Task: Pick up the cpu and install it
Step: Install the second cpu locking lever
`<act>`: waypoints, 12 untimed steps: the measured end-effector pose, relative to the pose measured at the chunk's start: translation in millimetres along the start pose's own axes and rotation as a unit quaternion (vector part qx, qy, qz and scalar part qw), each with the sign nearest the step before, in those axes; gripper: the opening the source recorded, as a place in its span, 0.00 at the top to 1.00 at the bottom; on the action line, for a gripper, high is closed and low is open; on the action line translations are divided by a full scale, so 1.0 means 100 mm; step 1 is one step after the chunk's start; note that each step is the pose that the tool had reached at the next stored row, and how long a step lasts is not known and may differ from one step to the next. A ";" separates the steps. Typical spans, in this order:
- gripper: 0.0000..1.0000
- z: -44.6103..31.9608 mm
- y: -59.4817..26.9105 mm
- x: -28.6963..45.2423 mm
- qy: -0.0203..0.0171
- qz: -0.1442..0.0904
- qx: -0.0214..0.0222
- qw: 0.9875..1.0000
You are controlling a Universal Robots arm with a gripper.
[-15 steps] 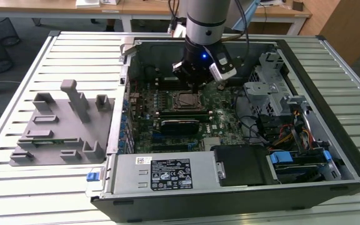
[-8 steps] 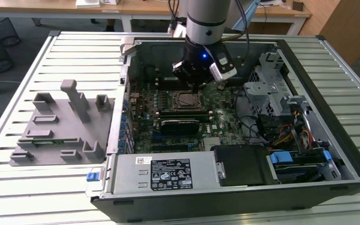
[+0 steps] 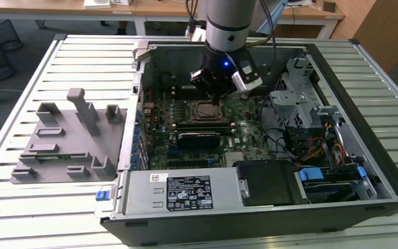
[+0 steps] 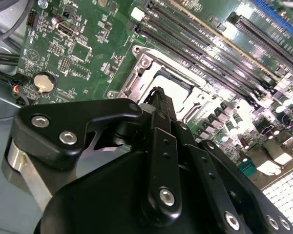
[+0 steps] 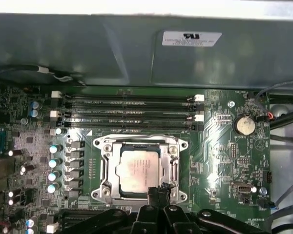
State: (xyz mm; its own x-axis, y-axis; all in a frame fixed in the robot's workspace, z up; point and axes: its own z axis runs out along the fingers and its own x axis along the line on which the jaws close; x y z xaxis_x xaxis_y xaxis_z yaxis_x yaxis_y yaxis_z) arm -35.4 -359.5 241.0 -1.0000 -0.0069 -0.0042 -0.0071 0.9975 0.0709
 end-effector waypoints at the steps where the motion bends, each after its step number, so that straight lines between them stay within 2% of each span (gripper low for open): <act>1: 0.89 -0.001 -0.012 0.004 0.000 0.000 0.000 1.000; 9: 0.89 -0.008 -0.138 0.013 0.000 0.000 0.000 1.000; 11: 0.89 -0.010 -0.170 0.014 0.002 0.000 -0.001 1.000; 12: 0.89 -0.010 -0.174 0.014 0.005 0.000 -0.001 1.000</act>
State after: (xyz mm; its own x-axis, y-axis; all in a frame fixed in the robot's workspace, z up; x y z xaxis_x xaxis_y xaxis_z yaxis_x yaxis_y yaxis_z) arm -36.7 -377.0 240.8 -1.0000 -0.0069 0.0062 -0.0064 0.9974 0.0722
